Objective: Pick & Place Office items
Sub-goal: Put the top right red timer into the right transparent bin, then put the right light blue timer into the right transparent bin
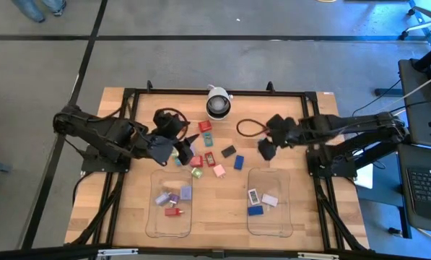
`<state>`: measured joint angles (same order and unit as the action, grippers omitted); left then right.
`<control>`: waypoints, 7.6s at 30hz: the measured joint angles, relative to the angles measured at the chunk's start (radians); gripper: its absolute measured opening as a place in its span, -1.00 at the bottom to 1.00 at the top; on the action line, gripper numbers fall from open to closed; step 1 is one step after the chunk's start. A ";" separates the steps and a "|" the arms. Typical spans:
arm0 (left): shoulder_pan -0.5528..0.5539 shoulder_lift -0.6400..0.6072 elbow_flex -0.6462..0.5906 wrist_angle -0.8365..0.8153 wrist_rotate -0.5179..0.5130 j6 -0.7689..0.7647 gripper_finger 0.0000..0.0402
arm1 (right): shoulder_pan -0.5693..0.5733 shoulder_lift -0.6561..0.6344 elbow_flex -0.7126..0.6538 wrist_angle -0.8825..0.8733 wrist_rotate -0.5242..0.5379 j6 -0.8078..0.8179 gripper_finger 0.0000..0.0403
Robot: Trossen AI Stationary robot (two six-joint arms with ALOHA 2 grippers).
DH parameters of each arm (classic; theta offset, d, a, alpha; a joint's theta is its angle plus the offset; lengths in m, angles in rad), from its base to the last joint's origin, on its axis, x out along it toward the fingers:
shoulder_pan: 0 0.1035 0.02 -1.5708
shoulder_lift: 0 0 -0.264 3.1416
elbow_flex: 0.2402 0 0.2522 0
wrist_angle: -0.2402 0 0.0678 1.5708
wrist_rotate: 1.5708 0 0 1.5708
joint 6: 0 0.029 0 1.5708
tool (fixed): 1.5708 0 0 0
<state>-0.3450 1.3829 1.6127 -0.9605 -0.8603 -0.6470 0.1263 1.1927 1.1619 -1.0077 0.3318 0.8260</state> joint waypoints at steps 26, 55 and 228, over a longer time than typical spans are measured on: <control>0.036 -0.047 0.000 -0.008 -0.013 0.215 0.19 | -0.526 0.199 -0.115 -0.034 -0.266 -0.681 0.39; 0.153 -0.046 0.000 -0.008 -0.045 0.156 0.19 | -0.688 0.595 -0.115 0.103 -0.190 -1.410 0.39; -0.008 -0.045 0.000 0.000 0.004 -0.155 0.19 | 0.399 0.248 -0.115 0.188 -0.321 0.262 0.18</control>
<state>-0.3531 1.3376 1.6123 -0.9605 -0.8559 -0.8017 0.5249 1.4407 1.0473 -0.8196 0.0113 1.0878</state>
